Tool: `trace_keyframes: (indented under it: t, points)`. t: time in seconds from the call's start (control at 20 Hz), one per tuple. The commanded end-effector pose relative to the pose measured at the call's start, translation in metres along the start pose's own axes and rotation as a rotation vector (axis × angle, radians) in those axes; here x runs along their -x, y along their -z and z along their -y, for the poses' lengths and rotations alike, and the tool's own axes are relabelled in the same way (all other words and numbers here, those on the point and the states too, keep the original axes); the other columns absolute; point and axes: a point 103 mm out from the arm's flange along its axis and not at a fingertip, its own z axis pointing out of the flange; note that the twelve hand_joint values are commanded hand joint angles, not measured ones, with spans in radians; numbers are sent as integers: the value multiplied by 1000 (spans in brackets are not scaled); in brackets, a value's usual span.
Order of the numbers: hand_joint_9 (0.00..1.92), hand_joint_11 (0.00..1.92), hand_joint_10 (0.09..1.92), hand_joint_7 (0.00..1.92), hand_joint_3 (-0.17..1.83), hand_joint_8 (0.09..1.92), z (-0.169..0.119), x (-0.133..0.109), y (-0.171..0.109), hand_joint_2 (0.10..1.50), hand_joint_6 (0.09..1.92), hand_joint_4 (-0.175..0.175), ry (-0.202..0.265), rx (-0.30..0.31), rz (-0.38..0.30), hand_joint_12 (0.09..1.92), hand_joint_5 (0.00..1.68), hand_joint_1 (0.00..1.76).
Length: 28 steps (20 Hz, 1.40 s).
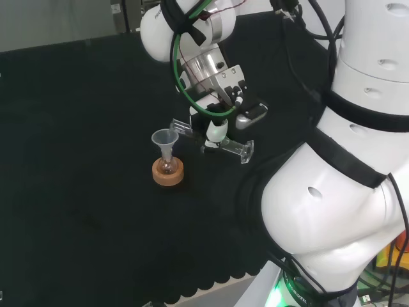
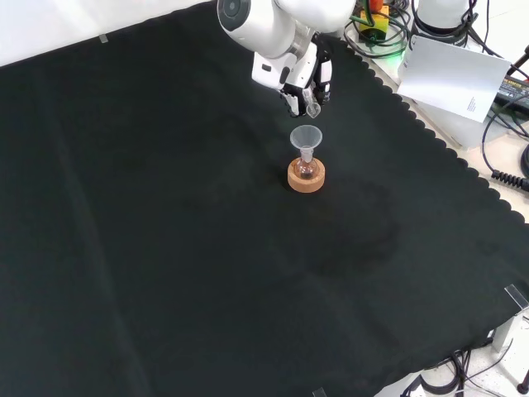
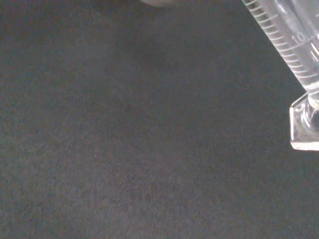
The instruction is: Pour the water from the graduated cylinder into the round-bottom flask.
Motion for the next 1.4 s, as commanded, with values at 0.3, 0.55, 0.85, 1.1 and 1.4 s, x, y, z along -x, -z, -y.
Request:
trace_keyframes:
  t: [0.3, 0.55, 0.85, 1.1, 1.4]
  points:
    - [1537, 1417, 87, 1405, -16, 158, 0, 0, 4, 1135, 1033, -175, -55, -89, 50, 607, 971, 1155]
    - [1537, 1417, 87, 1405, -16, 156, 0, 1, 6, 1136, 1036, -175, -65, -108, 55, 607, 969, 1154]
    - [1537, 1416, 87, 1406, -16, 155, -1, 1, 11, 1137, 1038, -175, -79, -141, 67, 607, 968, 1154]
    - [1537, 1416, 87, 1406, -16, 153, -4, 1, 13, 1137, 1039, -175, -94, -177, 73, 607, 967, 1153]
    - [1536, 1415, 87, 1406, -16, 151, -5, 0, 16, 1137, 1040, -175, -103, -197, 87, 607, 966, 1153]
